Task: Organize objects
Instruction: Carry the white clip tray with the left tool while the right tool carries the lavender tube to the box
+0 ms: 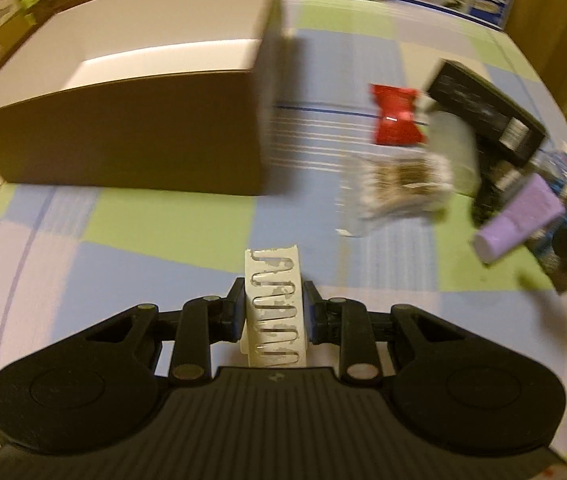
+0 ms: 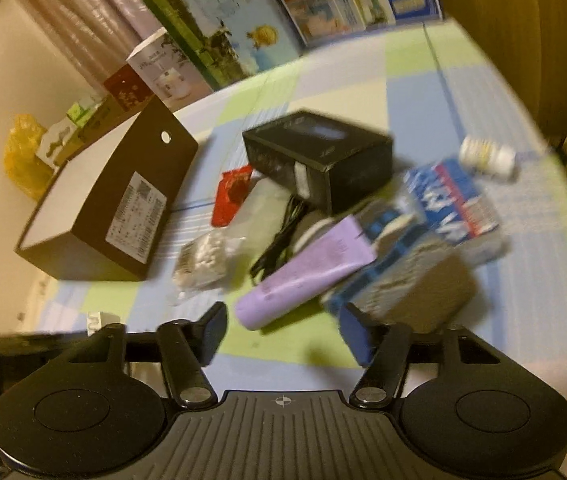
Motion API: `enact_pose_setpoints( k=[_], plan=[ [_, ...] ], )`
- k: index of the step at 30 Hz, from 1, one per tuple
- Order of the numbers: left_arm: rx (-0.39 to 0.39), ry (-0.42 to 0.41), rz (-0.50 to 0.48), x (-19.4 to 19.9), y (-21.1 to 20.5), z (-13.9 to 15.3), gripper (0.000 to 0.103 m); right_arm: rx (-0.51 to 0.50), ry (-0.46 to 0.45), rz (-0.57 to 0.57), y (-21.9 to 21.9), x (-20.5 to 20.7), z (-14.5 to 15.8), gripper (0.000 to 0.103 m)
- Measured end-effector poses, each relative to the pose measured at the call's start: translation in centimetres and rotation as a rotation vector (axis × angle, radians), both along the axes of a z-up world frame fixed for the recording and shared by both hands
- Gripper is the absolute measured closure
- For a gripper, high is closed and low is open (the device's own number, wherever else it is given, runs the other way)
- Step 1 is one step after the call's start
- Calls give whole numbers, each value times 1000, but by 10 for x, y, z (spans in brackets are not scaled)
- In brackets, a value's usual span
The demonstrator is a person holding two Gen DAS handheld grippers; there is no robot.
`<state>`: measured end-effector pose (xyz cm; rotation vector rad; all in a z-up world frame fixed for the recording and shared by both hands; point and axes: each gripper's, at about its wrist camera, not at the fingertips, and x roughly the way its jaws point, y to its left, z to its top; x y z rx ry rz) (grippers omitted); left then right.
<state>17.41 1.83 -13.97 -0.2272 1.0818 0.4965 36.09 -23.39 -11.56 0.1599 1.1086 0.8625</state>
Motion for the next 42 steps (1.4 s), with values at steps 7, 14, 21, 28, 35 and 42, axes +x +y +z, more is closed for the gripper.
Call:
enact_pose_setpoints(
  k=[7,14,21,28,35,42],
  plan=[
    [54,-13,127,-29,38,12,80,104,169,-172,3,13,-27,61],
    [70,-15,202,-60,66,22,80,169,251,-354,2,23,-45,64],
    [52,-23,185,-77,90,31,80,188,270,-406,5,21,-53,82],
    [40,-40,82,-85,126,50,80,153,221,-425,7,-5,-33,83],
    [43,-96,-4,-90,172,87,80,181,174,-442,25,-33,16,83],
    [47,-177,-80,-79,214,121,80,254,124,-319,89,-50,62,83]
  ],
)
